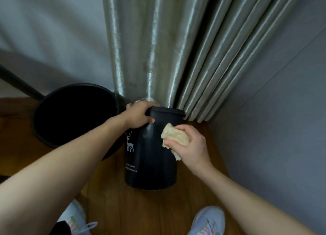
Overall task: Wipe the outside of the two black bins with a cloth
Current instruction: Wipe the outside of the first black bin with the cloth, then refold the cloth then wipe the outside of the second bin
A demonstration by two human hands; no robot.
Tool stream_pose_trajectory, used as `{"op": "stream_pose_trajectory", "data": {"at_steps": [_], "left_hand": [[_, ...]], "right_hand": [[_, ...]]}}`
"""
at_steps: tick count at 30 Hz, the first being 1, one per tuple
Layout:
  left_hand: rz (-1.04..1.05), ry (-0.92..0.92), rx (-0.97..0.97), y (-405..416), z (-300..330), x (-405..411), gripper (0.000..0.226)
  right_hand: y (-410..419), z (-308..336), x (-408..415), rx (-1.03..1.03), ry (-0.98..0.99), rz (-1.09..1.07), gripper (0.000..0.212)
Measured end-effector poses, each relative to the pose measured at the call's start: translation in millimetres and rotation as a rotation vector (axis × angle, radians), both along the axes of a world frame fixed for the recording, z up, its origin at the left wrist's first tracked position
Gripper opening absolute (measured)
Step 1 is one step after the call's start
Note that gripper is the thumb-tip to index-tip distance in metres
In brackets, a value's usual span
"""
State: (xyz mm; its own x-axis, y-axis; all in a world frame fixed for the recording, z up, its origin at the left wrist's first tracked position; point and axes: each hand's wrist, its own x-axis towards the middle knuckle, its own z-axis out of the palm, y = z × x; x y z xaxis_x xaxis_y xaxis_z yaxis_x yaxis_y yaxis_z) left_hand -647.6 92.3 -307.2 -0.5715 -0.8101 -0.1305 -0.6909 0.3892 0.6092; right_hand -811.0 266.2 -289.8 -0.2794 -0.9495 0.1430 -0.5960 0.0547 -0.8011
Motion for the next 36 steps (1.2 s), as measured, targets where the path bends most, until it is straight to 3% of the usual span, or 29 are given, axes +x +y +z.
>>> {"op": "stream_pose_trajectory", "data": {"at_steps": [7,14,21,36], "left_hand": [[-0.060,-0.031,-0.267,35,28,-6,0.037],[-0.099,-0.032,-0.492,56,13,-5,0.034],[-0.248,-0.143,-0.332,67,24,8,0.032],[-0.194,-0.079,-0.165,111,-18,40,0.023]], "right_hand": [[-14,40,1,-0.085,-0.130,-0.148,0.043],[-19,61,-4,-0.131,-0.197,-0.247,0.036],[-17,60,3,-0.098,-0.244,-0.266,0.035],[-10,58,36,-0.038,-0.332,-0.249,0.036]]}}
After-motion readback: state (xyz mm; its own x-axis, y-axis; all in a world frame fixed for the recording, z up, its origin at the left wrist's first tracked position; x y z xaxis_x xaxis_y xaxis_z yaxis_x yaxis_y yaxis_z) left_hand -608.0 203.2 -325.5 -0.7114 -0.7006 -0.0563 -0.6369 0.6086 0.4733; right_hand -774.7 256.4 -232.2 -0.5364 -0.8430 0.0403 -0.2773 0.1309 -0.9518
